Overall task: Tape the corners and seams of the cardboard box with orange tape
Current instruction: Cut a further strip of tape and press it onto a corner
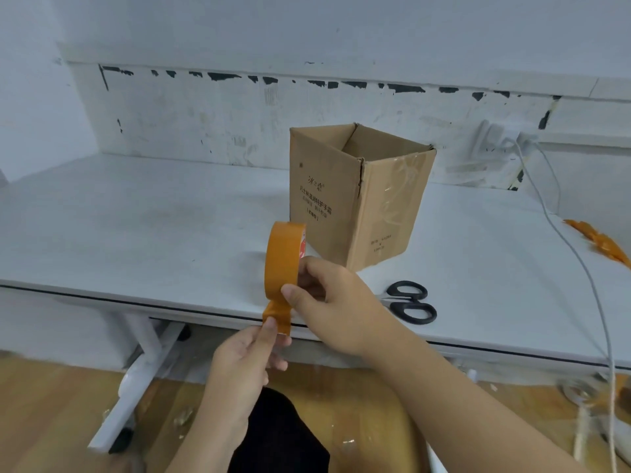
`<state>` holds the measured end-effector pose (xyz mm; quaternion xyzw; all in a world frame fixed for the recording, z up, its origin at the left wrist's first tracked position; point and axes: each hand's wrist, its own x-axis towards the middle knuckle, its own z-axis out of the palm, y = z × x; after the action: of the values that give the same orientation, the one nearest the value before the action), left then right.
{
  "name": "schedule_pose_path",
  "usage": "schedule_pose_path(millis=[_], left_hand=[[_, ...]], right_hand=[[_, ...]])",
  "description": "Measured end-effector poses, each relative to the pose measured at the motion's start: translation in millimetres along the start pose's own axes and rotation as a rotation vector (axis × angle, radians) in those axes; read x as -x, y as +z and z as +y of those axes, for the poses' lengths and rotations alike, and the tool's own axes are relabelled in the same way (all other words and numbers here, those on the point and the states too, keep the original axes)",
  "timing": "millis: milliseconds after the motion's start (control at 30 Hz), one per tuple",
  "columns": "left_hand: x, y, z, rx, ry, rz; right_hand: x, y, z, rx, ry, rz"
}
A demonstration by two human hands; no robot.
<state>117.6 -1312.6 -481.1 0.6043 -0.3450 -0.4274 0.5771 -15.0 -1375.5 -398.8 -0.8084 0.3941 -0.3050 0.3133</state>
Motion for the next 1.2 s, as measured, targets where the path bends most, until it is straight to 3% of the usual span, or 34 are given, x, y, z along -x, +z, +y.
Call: schedule_pose_path(millis=[333,867,1200], left_hand=[[2.0,1.7,-7.1,0.184,-0.029,-0.011],[45.6,-5.6,-11.3,0.167,0.127,-0.041],[59.5,-25.8,-12.2,0.149,0.105,0.010]], right_hand=[[3.4,3.4,-4.5,0.049,-0.009,-0.007],[8.4,10.2,-3.3,0.094,-0.066,0.033],[-0.2,30.6,-10.6,0.124,-0.162,0.032]])
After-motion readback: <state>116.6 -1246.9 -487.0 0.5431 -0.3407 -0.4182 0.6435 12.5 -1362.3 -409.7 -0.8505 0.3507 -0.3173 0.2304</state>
